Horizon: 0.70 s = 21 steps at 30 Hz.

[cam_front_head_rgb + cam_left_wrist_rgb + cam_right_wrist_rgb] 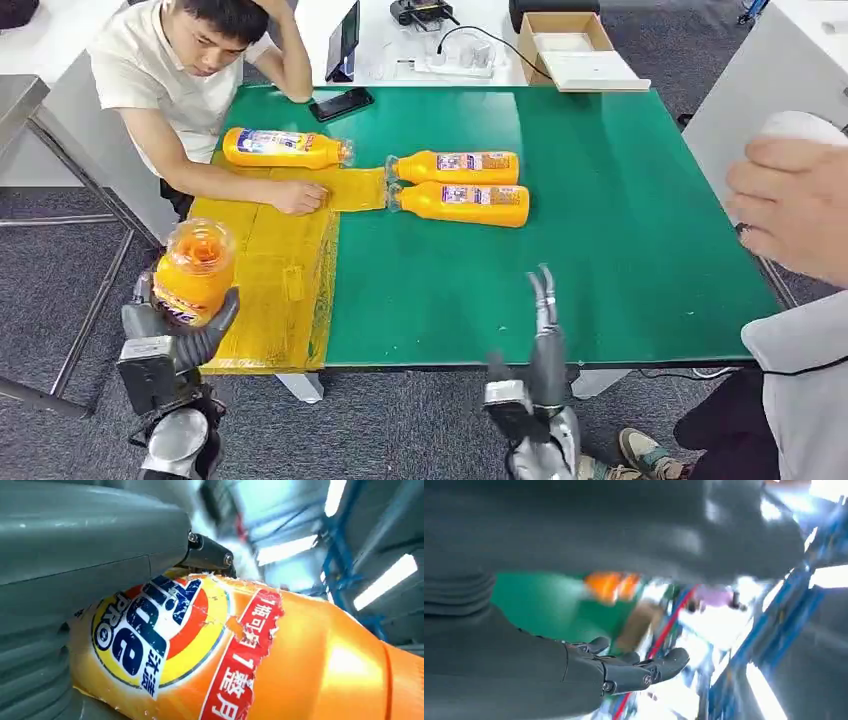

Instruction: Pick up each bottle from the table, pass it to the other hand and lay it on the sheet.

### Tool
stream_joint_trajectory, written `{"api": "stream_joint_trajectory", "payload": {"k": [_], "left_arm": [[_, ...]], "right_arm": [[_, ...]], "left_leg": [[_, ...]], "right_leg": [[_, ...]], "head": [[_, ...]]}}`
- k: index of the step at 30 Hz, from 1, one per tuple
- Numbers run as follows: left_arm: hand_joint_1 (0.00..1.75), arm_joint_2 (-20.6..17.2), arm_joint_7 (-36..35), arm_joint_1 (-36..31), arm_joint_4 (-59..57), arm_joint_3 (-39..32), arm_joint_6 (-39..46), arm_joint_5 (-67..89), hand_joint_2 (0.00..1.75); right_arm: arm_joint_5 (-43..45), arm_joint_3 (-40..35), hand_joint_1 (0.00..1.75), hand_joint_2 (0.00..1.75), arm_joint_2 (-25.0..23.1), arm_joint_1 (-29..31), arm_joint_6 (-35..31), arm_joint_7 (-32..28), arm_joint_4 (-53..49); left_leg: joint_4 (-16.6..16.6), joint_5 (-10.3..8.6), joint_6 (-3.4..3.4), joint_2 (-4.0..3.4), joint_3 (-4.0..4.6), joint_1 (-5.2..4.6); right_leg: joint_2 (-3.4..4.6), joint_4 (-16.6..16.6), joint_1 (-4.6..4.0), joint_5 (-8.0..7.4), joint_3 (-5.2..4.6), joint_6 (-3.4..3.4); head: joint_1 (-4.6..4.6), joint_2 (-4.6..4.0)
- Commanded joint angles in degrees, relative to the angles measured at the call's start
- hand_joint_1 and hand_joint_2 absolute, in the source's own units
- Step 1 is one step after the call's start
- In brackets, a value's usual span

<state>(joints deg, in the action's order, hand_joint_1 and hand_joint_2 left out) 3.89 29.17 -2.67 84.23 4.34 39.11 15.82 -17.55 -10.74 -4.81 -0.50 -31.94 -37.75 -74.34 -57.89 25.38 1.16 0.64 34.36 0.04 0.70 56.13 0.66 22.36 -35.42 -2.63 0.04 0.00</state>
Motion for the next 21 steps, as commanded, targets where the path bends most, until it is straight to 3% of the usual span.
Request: {"api": "stream_joint_trajectory", "payload": {"k": [1, 8, 17, 18, 19, 20, 21], "left_arm": [[1.75, -0.58, -10.29, -14.68, -31.98, -0.67, 0.89, 31.08, 1.75], [1.75, -1.89, -14.71, -26.31, -54.02, 4.45, -4.12, 35.68, 1.75], [1.75, -1.52, -13.06, -26.52, -55.22, 1.90, -6.77, 30.83, 1.75], [1.54, -1.45, -12.77, -26.30, -54.91, 1.69, -7.00, 30.15, 1.75], [0.12, -1.08, -12.26, -26.02, -54.28, 1.01, -7.80, 28.47, 1.75], [0.00, -0.83, -11.55, -25.77, -53.52, 0.88, -8.64, 27.32, 1.75], [0.00, -0.79, -11.25, -25.70, -53.23, 0.91, -9.48, 26.72, 1.75]], "right_arm": [[-1.11, 5.43, 0.00, 0.00, -2.51, 0.79, 3.64, -1.20, -0.53], [-1.48, 1.95, 0.00, 0.00, -2.62, 5.39, 4.24, -1.06, 5.54], [-0.52, 2.35, 0.00, 0.00, -2.99, 4.53, 4.89, -0.99, 6.79], [-0.28, 2.54, 0.00, 0.00, -3.11, 4.42, 4.88, -1.08, 6.98], [-0.04, 2.77, 0.00, 0.00, -3.19, 4.26, 5.01, -1.09, 7.21], [0.02, 2.92, 0.00, 0.00, -3.22, 4.14, 4.82, -1.31, 7.25], [0.06, 2.93, 0.00, 0.00, -3.20, 4.07, 4.75, -1.36, 7.22]], "left_leg": [[0.12, -0.03, -0.06, 0.16, -0.21, -0.03], [0.10, -0.06, -0.05, 0.05, -0.18, -0.04], [0.08, 0.01, -0.07, -0.07, -0.27, 0.00], [0.14, 0.05, -0.10, -0.14, -0.45, 0.01], [0.09, 0.03, -0.09, -0.11, -0.35, 0.01], [0.10, 0.01, -0.08, -0.08, -0.30, -0.01], [0.08, -0.01, -0.06, 0.00, -0.24, -0.01]], "right_leg": [[-0.23, -0.05, 0.02, 0.06, 0.23, 0.07], [-0.13, -0.04, 0.02, -0.01, 0.18, 0.05], [0.00, -0.02, -0.01, 0.01, 0.29, 0.05], [0.03, -0.05, -0.02, 0.04, 0.44, 0.10], [0.03, -0.03, -0.02, 0.01, 0.35, 0.08], [0.01, -0.02, 0.00, 0.01, 0.30, 0.06], [-0.03, -0.02, 0.01, 0.00, 0.27, 0.05]], "head": [[0.00, -0.02], [0.00, -0.02], [0.00, 0.00], [-0.02, 0.00], [0.00, 0.00], [-0.02, 0.00], [0.00, 0.00]]}}
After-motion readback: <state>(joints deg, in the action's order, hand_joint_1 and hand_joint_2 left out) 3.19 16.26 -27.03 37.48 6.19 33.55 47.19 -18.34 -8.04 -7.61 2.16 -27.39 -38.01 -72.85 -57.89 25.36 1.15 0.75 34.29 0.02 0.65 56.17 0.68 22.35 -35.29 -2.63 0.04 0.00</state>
